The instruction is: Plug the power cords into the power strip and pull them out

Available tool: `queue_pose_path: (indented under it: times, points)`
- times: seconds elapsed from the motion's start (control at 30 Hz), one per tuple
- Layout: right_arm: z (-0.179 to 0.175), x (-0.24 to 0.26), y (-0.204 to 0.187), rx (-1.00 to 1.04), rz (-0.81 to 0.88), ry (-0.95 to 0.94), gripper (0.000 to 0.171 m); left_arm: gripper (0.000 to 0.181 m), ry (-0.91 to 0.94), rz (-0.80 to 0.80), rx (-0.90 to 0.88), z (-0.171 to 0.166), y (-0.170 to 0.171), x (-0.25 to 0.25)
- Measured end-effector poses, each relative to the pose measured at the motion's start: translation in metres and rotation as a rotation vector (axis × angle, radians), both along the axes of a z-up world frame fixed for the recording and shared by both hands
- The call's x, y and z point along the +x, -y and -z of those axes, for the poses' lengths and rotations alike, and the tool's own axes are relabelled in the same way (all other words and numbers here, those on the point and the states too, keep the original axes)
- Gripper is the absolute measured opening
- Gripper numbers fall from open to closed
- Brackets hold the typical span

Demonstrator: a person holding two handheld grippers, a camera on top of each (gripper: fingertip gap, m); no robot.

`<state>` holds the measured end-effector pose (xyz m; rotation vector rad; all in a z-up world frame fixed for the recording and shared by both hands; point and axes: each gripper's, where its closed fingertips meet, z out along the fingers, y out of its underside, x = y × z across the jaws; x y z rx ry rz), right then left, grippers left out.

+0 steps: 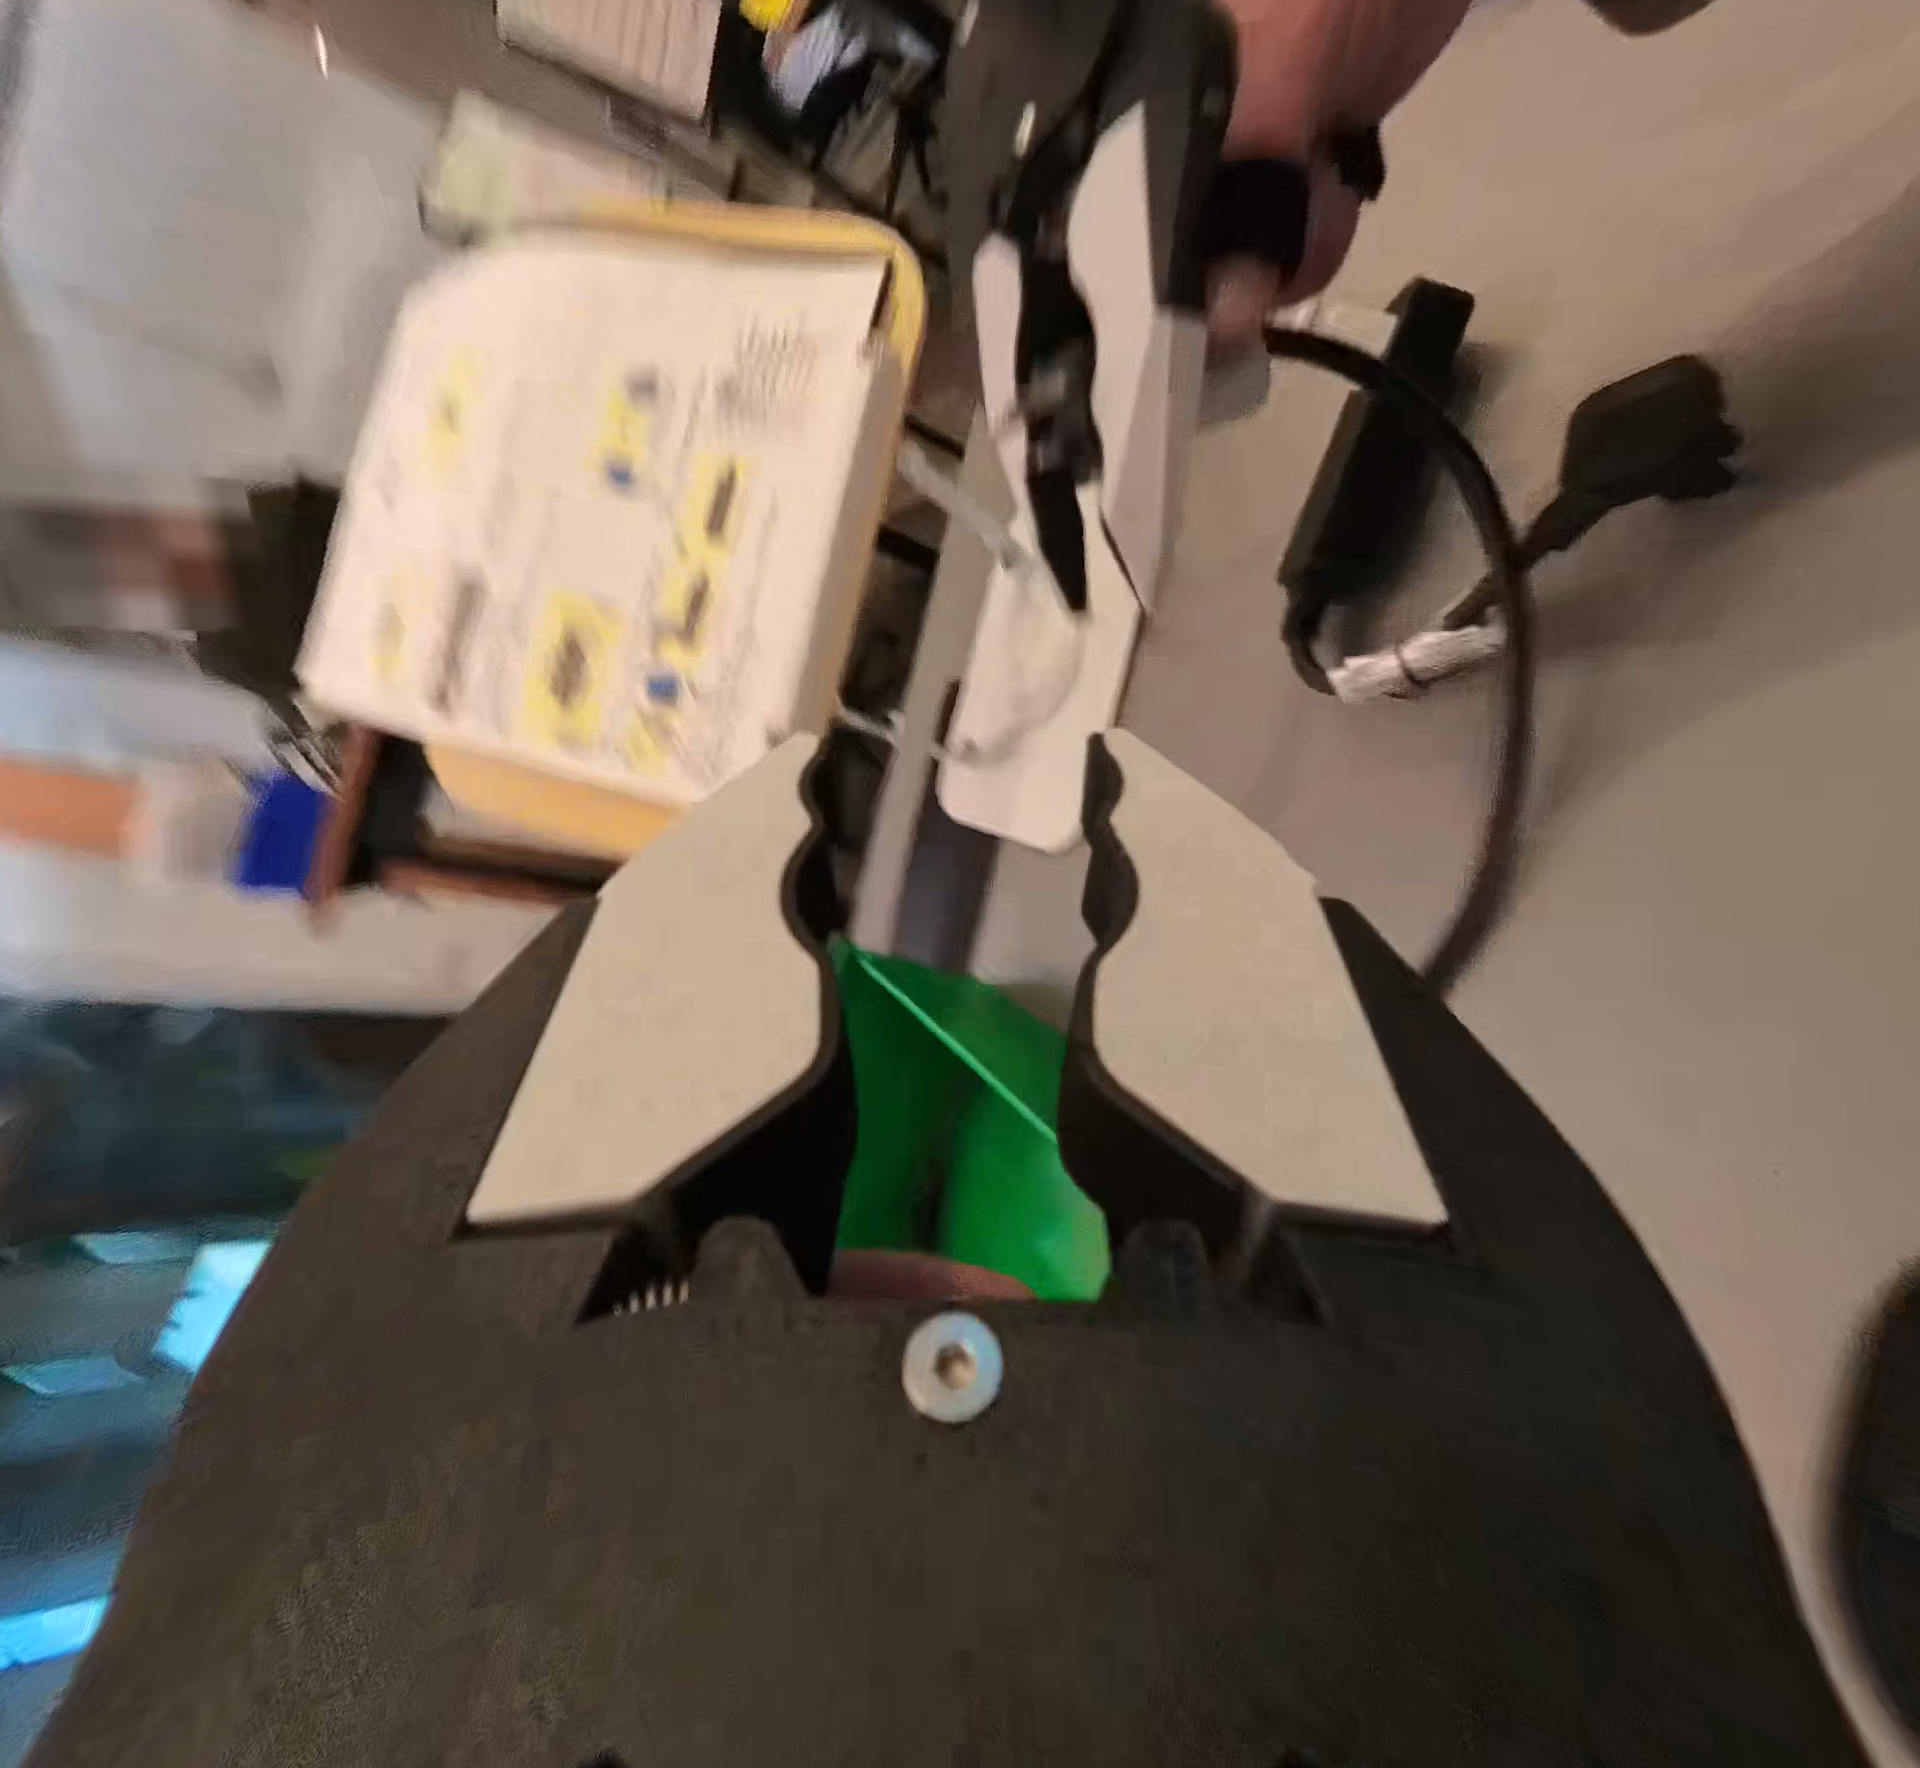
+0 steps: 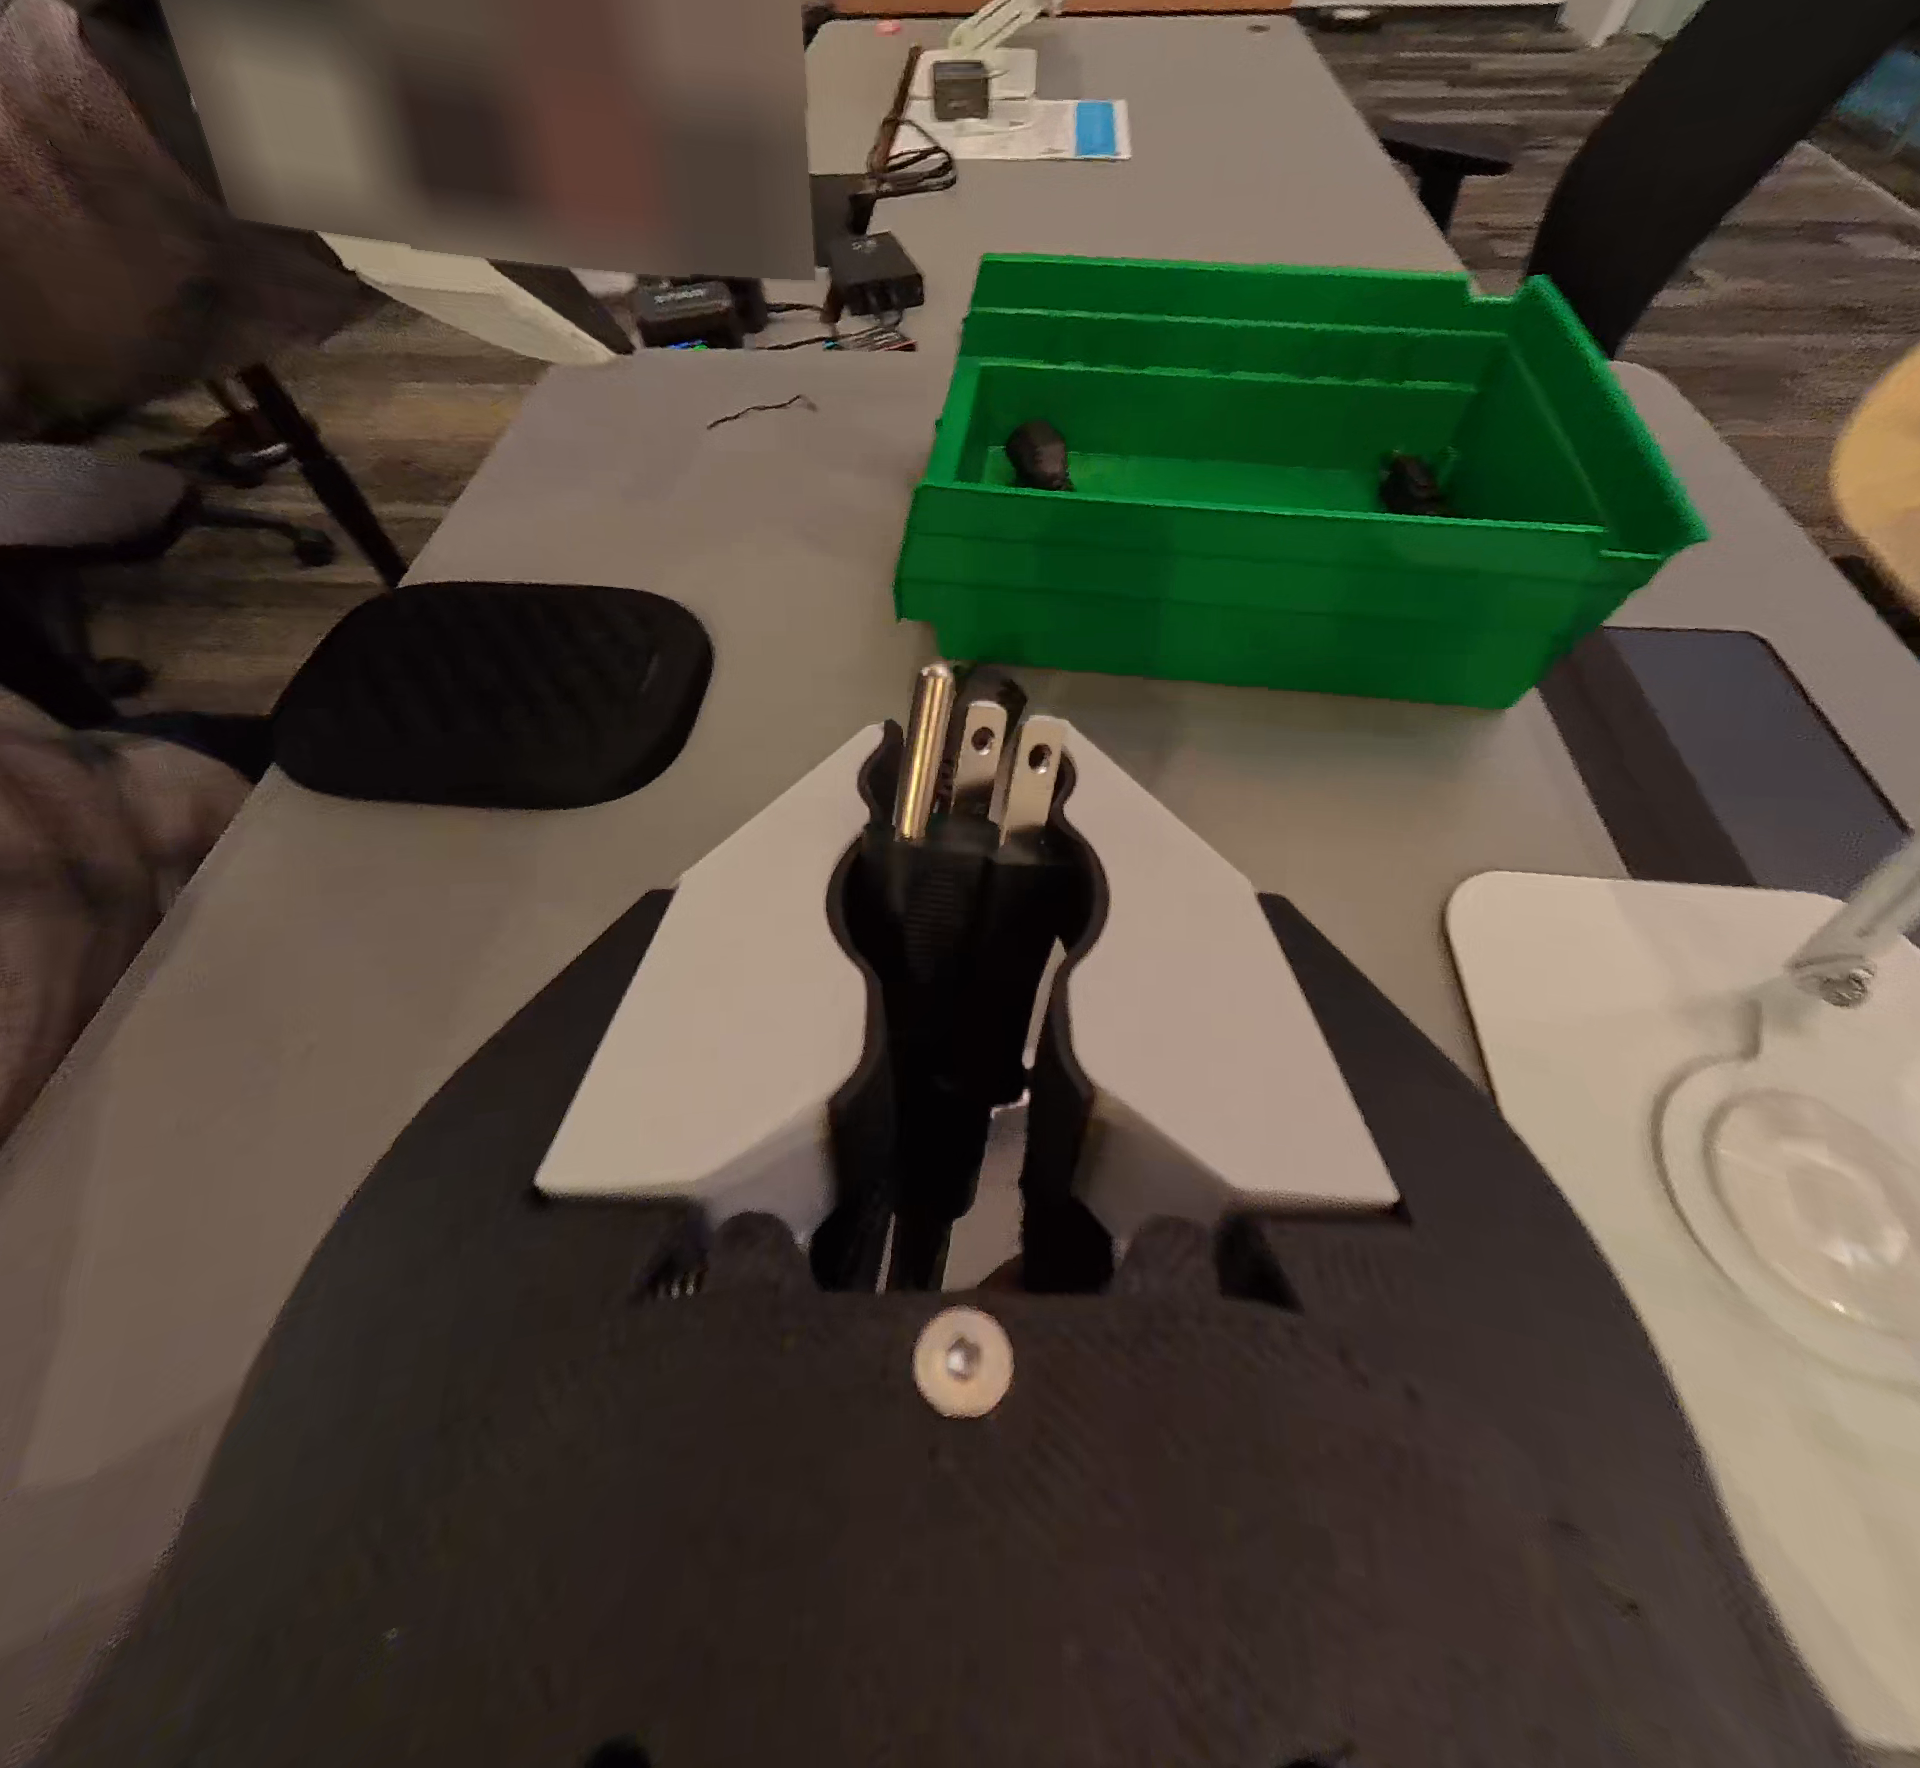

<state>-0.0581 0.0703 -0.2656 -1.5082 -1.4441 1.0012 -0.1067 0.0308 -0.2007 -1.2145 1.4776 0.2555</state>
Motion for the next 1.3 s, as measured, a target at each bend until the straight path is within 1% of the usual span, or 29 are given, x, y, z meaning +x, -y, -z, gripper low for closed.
queue_pose_path:
  times: [0.03, 0.1, 0.17, 0.23, 0.33, 0.43, 0.53, 0.63, 0.7, 0.87, 0.9, 1.03, 1.07, 1.1, 1.13, 1.17, 1.27, 1.3]
  points:
    - [0.002, -0.003, 0.006, -0.001, -0.032, 0.005, 0.021, 0.048, -0.075, 0.076, 0.071, -0.005, -0.002, 0.018]
    - [0.006, -0.008, 0.017, -0.004, -0.084, 0.017, 0.021, 0.051, -0.221, 0.238, 0.156, -0.004, -0.002, 0.049]
    - [0.01, -0.01, 0.027, 0.0, -0.143, 0.029, 0.021, 0.054, -0.364, 0.356, 0.157, 0.012, -0.004, 0.065]
    - [0.012, -0.012, 0.036, -0.013, -0.193, 0.021, 0.021, 0.057, -0.513, 0.418, 0.148, 0.03, -0.011, 0.067]
    - [0.017, -0.013, 0.047, -0.033, -0.264, 0.023, 0.021, 0.055, -0.59, 0.504, 0.1, 0.046, -0.01, 0.07]
    - [0.023, -0.013, 0.058, -0.046, -0.331, 0.032, 0.021, 0.055, -0.639, 0.571, 0.099, 0.059, -0.004, 0.075]
    - [0.024, -0.011, 0.069, -0.083, -0.399, 0.006, 0.021, 0.048, -0.65, 0.6, 0.055, 0.071, -0.001, 0.073]
    - [0.025, -0.013, 0.077, -0.11, -0.446, -0.005, 0.022, 0.05, -0.63, 0.622, 0.015, 0.074, 0.004, 0.074]
    - [0.024, -0.018, 0.082, -0.131, -0.465, -0.025, 0.023, 0.044, -0.595, 0.609, 0.012, 0.074, 0.005, 0.078]
    - [0.025, -0.024, 0.081, -0.161, -0.454, -0.043, 0.023, 0.031, -0.532, 0.59, -0.015, 0.079, 0.005, 0.074]
    - [0.026, -0.025, 0.079, -0.168, -0.443, -0.042, 0.023, 0.028, -0.517, 0.576, 0.019, 0.08, 0.002, 0.074]
    - [0.027, -0.031, 0.078, -0.191, -0.426, -0.049, 0.024, 0.027, -0.458, 0.55, 0.014, 0.082, 0.001, 0.069]
    - [0.028, -0.032, 0.077, -0.187, -0.419, -0.041, 0.026, 0.027, -0.449, 0.539, 0.001, 0.083, 0.001, 0.067]
    - [0.028, -0.034, 0.075, -0.176, -0.4, -0.043, 0.033, 0.027, -0.443, 0.533, -0.008, 0.083, 0.001, 0.067]
    - [0.025, -0.036, 0.071, -0.169, -0.378, -0.052, 0.045, 0.027, -0.433, 0.532, -0.013, 0.083, 0.002, 0.066]
    - [0.024, -0.036, 0.069, -0.165, -0.365, -0.052, 0.053, 0.027, -0.425, 0.521, -0.034, 0.083, 0.002, 0.065]
    - [0.029, -0.032, 0.051, -0.055, -0.267, 0.006, 0.067, 0.027, -0.373, 0.471, -0.083, 0.077, -0.004, 0.059]
    - [0.026, -0.029, 0.048, -0.026, -0.253, 0.008, 0.067, 0.027, -0.341, 0.45, -0.11, 0.073, -0.007, 0.056]
